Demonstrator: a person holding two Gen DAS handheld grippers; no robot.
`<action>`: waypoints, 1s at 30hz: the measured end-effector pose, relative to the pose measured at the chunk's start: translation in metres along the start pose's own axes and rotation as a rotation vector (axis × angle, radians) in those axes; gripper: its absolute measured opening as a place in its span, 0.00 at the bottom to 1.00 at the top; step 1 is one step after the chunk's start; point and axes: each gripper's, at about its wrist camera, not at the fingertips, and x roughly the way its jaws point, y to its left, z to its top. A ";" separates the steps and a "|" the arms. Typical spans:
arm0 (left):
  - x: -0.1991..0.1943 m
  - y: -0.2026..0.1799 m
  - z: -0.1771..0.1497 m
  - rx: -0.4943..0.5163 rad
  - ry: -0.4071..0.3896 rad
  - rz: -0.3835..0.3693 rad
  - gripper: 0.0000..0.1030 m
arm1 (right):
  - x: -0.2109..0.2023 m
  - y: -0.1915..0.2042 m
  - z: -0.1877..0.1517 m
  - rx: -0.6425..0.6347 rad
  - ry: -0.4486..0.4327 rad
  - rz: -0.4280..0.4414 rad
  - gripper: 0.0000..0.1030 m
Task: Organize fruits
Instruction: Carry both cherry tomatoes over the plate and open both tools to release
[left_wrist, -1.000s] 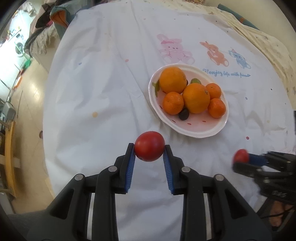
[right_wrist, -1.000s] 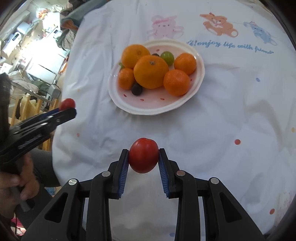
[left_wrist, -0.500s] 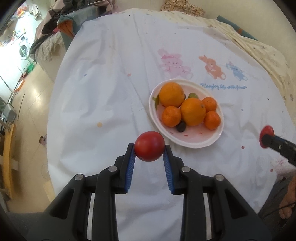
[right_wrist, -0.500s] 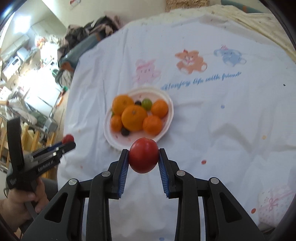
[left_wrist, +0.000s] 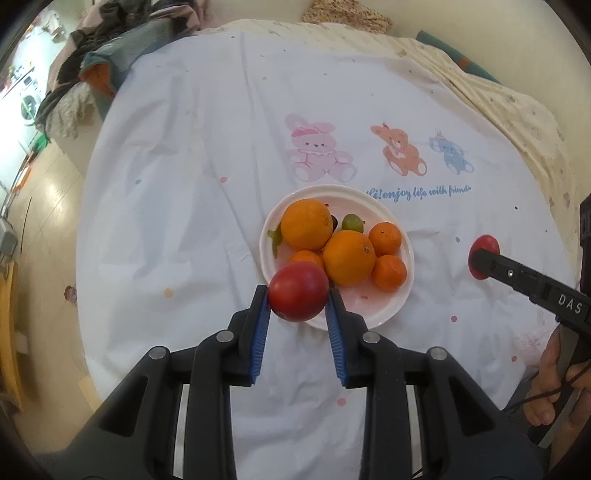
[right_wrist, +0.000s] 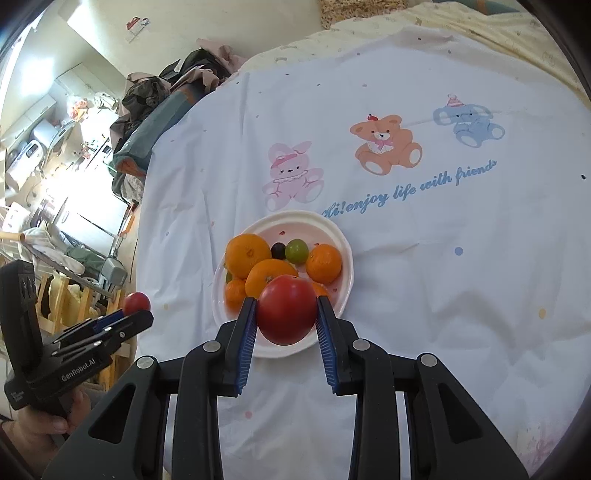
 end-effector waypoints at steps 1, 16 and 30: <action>0.005 -0.002 0.002 0.004 0.008 -0.001 0.26 | 0.003 -0.002 0.002 0.007 0.006 0.005 0.32; 0.072 -0.025 -0.003 0.043 0.133 -0.056 0.26 | 0.072 -0.009 -0.001 0.087 0.167 0.117 0.33; 0.091 -0.029 -0.006 0.041 0.188 -0.054 0.28 | 0.094 -0.015 -0.013 0.151 0.248 0.154 0.35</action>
